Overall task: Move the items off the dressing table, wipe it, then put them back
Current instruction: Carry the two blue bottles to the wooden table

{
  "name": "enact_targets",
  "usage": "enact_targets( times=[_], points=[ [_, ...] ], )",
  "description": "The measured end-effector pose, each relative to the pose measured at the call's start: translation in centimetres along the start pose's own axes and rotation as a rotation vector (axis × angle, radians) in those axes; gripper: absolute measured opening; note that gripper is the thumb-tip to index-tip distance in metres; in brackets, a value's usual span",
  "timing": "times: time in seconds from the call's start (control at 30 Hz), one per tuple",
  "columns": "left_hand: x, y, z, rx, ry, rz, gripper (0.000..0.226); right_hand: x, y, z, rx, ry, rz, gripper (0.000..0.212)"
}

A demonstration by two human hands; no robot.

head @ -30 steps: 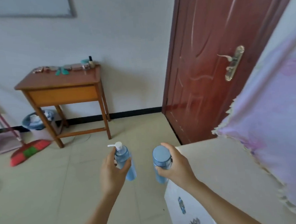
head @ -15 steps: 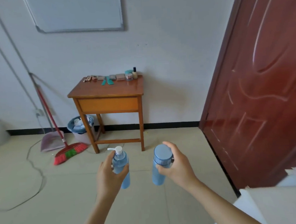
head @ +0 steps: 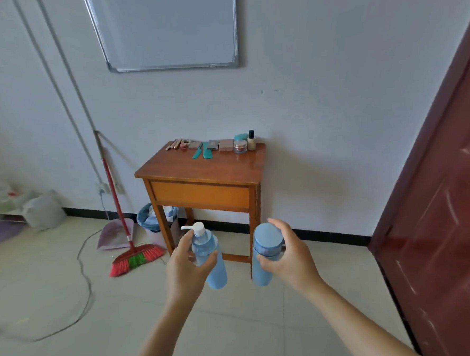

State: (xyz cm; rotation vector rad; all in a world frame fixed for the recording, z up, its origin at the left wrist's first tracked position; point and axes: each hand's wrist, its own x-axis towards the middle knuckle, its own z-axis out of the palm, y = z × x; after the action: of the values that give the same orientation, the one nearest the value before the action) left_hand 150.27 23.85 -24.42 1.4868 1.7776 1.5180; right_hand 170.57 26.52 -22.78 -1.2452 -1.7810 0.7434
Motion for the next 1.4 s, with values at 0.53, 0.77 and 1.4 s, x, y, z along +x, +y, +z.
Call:
enact_targets(
  times=[0.53, 0.77, 1.4],
  points=[
    [15.2, -6.8, 8.3, -0.088, 0.068, -0.194, 0.045, 18.6, 7.0, 3.7, -0.055, -0.197, 0.036, 0.071],
    [28.8, -9.5, 10.8, -0.131, 0.039, -0.182, 0.047, 31.2, 7.8, 6.8, -0.079, -0.103, 0.07, 0.07],
    [52.0, -13.0, 22.1, -0.067, -0.14, -0.113, 0.056, 53.6, 16.4, 6.1, -0.042, 0.271, 0.2, 0.07]
  ],
)
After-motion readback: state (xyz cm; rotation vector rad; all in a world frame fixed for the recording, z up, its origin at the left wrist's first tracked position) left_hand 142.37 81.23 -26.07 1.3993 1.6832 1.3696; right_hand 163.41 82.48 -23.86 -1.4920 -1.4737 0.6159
